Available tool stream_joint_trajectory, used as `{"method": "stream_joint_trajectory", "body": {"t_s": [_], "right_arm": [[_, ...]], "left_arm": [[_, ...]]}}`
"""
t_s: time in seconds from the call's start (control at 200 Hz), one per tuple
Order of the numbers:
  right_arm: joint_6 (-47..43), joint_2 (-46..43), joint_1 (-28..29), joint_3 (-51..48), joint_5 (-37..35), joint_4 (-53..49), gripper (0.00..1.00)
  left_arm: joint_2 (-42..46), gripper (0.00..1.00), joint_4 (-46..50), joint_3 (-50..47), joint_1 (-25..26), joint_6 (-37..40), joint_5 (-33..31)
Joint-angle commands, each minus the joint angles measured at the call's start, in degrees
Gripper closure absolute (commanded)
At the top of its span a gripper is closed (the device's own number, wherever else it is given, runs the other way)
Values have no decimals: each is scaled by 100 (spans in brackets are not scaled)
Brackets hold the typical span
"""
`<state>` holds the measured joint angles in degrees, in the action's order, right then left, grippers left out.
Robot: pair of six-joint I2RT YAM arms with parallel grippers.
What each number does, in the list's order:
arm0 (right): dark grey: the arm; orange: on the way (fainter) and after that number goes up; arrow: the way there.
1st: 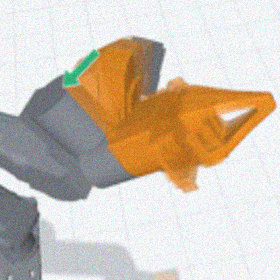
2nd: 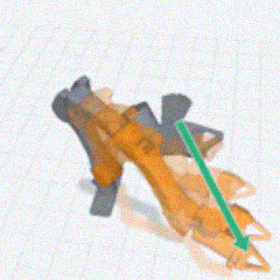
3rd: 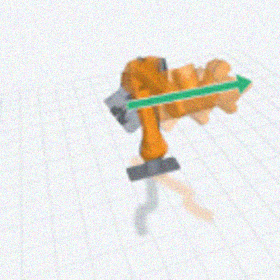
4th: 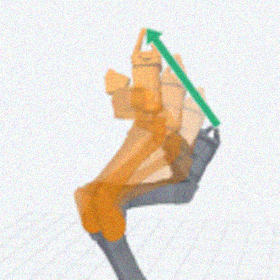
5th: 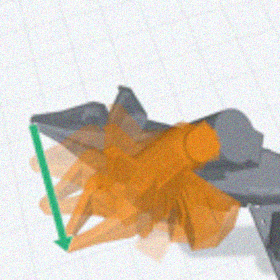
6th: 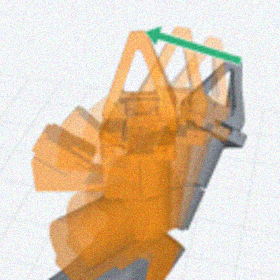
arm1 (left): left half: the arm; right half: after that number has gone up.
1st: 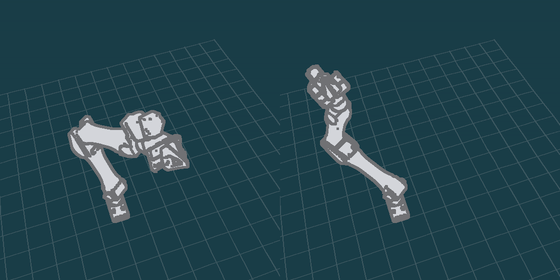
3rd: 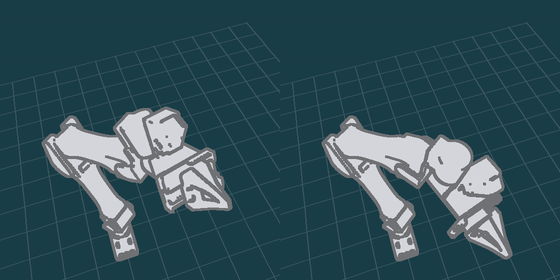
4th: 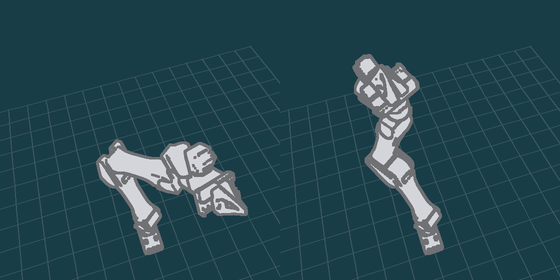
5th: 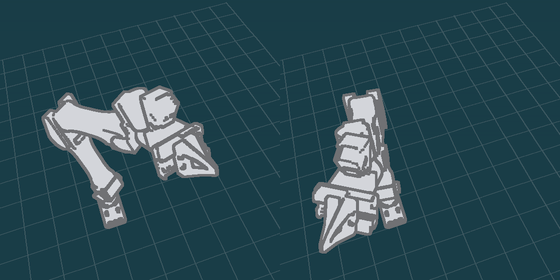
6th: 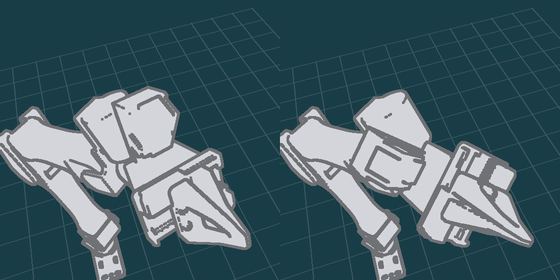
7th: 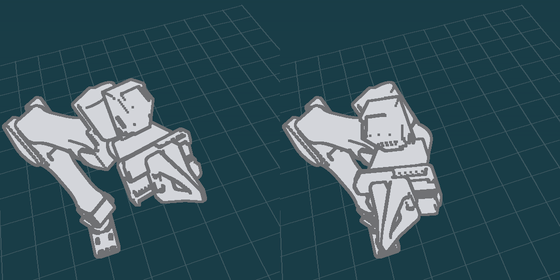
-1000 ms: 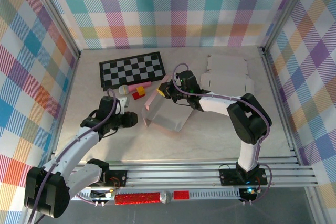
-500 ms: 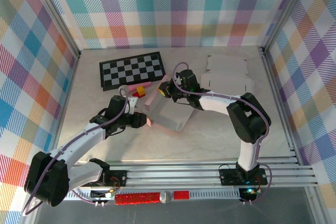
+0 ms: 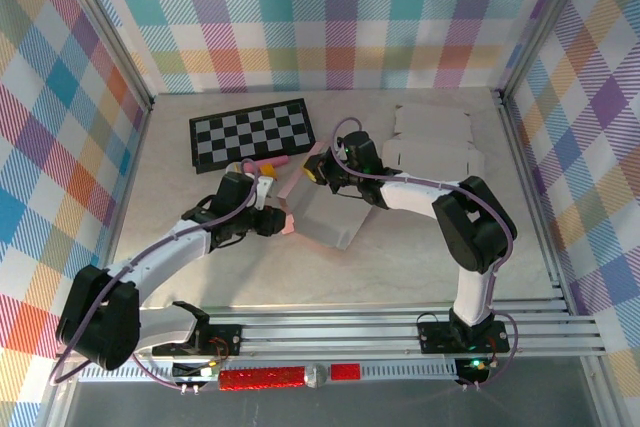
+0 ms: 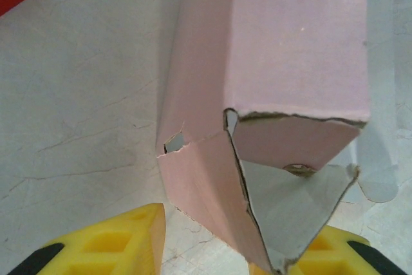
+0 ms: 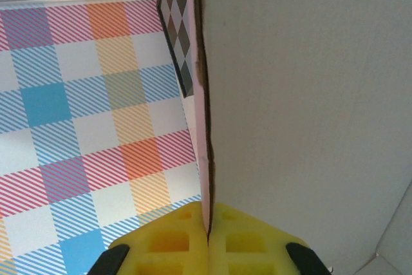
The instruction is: Fold the paper box
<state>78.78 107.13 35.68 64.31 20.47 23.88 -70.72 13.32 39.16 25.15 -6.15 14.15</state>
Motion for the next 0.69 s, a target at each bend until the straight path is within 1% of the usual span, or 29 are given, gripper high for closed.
{"method": "stream_joint_trajectory", "body": {"t_s": [0.0, 0.16, 0.26, 0.46, 0.69], "right_arm": [[47, 152, -48, 86, 29, -419, 100], [153, 185, -44, 90, 16, -370, 100], [230, 210, -44, 40, -29, -216, 100], [476, 238, -17, -59, -174, 103, 100], [622, 236, -17, -62, -298, 116, 100]], "left_arm": [[-74, 66, -103, 210, 59, 185, -151], [-92, 69, -148, 250, 96, 155, -274], [-166, 69, -194, 301, 147, 90, -244], [-271, 69, -210, 404, 183, -190, -569], [-337, 67, -392, 426, 288, -386, -464]]}}
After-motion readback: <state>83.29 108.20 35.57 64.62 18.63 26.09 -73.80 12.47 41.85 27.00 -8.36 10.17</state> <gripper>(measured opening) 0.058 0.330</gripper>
